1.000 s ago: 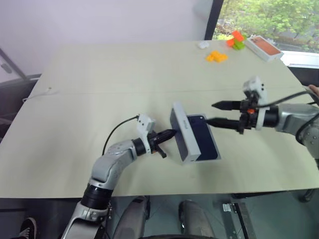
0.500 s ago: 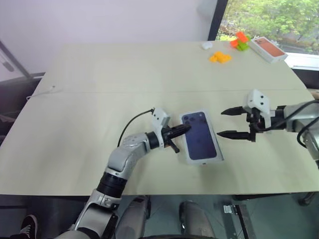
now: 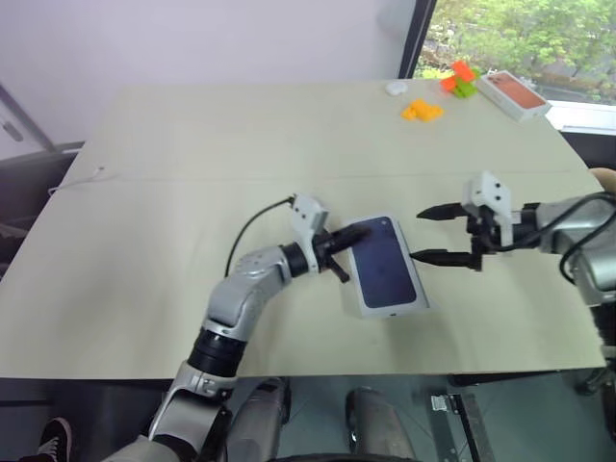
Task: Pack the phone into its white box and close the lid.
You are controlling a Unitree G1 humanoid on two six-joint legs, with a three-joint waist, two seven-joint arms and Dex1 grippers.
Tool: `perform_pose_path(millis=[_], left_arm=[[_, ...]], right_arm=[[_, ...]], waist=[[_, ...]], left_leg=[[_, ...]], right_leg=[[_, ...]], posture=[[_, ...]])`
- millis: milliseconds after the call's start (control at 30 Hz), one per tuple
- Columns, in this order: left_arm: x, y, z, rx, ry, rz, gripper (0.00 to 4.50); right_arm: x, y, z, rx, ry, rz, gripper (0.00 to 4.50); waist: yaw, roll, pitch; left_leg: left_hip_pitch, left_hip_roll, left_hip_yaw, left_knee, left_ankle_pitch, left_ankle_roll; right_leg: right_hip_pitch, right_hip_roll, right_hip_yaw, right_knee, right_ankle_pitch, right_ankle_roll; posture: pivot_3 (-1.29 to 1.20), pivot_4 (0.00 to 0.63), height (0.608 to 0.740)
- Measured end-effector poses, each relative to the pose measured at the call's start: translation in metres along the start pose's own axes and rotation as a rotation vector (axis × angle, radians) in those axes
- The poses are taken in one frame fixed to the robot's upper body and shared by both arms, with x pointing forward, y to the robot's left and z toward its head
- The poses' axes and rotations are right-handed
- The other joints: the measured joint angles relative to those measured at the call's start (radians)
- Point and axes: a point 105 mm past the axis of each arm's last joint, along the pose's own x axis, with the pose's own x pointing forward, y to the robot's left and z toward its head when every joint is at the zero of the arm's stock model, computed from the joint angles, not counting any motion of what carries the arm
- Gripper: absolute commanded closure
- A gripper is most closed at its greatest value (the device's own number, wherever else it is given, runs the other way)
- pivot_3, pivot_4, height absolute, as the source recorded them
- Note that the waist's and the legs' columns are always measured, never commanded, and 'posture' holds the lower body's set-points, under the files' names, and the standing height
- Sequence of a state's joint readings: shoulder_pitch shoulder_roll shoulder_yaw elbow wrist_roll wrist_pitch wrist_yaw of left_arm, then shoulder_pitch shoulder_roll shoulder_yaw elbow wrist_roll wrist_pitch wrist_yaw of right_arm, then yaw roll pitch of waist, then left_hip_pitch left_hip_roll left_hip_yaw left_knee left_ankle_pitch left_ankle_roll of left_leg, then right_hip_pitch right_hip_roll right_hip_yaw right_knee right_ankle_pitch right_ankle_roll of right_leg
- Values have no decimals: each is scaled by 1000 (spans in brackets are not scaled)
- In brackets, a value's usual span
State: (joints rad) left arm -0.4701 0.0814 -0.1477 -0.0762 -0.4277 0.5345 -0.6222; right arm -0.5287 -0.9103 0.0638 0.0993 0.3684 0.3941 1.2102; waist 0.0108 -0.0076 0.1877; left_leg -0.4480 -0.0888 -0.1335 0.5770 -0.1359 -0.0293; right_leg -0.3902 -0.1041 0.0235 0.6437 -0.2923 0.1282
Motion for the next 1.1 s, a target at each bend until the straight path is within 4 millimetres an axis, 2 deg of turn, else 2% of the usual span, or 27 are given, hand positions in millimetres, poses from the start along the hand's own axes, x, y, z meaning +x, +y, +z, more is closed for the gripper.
perform_pose_path(millis=[33, 100, 267, 300, 433, 667, 833, 1100], left_arm=[[-6, 3, 2, 13, 3, 18, 4500], [-17, 6, -5, -2, 36, 46, 4500], [-43, 12, -36, -76, 139, 116, 4500], [-44, 12, -38, -83, 147, 126, 4500], [-41, 11, -42, -105, 157, 130, 4500], [-25, 4, -61, -175, 235, 89, 4500], [-13, 1, -62, -218, 274, 52, 4500], [-9, -1, -70, -220, 318, 32, 4500]], right_arm=[[2, 0, -1, -2, -3, -11, 787], [5, -1, -1, -6, -14, -30, 1819], [3, -6, -6, -42, -1, -69, 4302], [2, -7, -8, -35, 2, -72, 4472], [-1, -8, -14, -74, 40, -79, 4472], [-8, -12, -38, -203, 186, -85, 4472], [-6, -11, -40, -215, 191, -77, 4472], [-4, -10, -42, -234, 198, -73, 4472]], waist=[[0, 0, 0], [1, 0, 0], [1, 0, 0], [2, 0, 0], [1, 0, 0], [-1, 0, 0], [-1, 0, 0], [0, 0, 0]], left_leg=[[0, 0, 0, 0, 0, 0], [2, 0, 0, 0, 0, 0], [3, 0, -1, 1, 0, 0], [3, 0, -1, 1, 0, -1], [3, 0, 0, 1, 0, -1], [4, 0, 1, 1, 1, -1], [4, 0, 1, 1, 1, -1], [4, 0, 0, 1, 1, -1]], right_leg=[[0, 0, 0, 0, 0, 0], [1, 0, 1, 1, 0, 0], [1, 0, 1, 2, -1, -2], [1, 0, 1, 3, -2, -3], [2, 0, 2, 3, -2, -4], [2, 0, 1, 3, -2, -3], [2, 0, 1, 3, -1, -3], [2, 0, 1, 3, 0, -1]], posture=[[0, 150, 740], [0, 150, 740], [0, 150, 740], [0, 150, 740], [0, 150, 740], [0, 150, 740], [0, 150, 740], [0, 150, 740]])
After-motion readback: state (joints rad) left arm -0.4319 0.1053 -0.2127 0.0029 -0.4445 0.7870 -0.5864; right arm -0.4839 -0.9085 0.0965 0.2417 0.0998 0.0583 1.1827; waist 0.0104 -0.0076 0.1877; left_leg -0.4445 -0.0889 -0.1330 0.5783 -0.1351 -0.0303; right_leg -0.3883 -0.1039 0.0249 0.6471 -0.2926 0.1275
